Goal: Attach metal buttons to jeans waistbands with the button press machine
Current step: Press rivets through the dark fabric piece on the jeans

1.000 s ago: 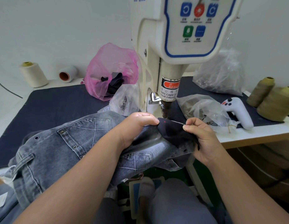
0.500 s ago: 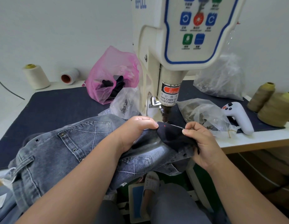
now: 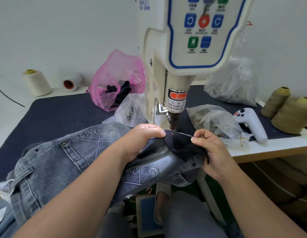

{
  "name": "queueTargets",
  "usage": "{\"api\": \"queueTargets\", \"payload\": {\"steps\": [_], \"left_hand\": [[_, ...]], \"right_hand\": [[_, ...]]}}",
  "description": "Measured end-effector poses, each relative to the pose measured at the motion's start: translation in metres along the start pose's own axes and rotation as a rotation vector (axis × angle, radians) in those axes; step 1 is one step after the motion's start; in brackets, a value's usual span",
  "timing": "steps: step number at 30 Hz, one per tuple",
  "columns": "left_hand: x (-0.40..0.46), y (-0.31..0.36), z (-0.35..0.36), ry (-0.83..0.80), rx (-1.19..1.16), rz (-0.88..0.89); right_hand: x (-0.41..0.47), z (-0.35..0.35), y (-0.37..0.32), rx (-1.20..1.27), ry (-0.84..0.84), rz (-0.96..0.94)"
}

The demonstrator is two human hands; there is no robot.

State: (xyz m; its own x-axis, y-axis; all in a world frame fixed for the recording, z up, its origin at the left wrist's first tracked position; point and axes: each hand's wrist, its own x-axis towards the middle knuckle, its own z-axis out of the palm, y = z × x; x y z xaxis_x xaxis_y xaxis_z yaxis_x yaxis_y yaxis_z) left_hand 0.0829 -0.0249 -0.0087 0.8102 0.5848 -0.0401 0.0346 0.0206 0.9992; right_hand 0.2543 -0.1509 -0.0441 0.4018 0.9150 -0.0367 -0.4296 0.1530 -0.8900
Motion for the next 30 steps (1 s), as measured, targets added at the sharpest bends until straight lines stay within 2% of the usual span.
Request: {"api": "queueTargets", "payload": {"steps": [30], "left_hand": [[-0.0030,0.0027,0.0005,-0.008,-0.030,-0.016]], "right_hand": [[0.0005,-0.0026,0.0010,0.004,-0.011,0.000]]}}
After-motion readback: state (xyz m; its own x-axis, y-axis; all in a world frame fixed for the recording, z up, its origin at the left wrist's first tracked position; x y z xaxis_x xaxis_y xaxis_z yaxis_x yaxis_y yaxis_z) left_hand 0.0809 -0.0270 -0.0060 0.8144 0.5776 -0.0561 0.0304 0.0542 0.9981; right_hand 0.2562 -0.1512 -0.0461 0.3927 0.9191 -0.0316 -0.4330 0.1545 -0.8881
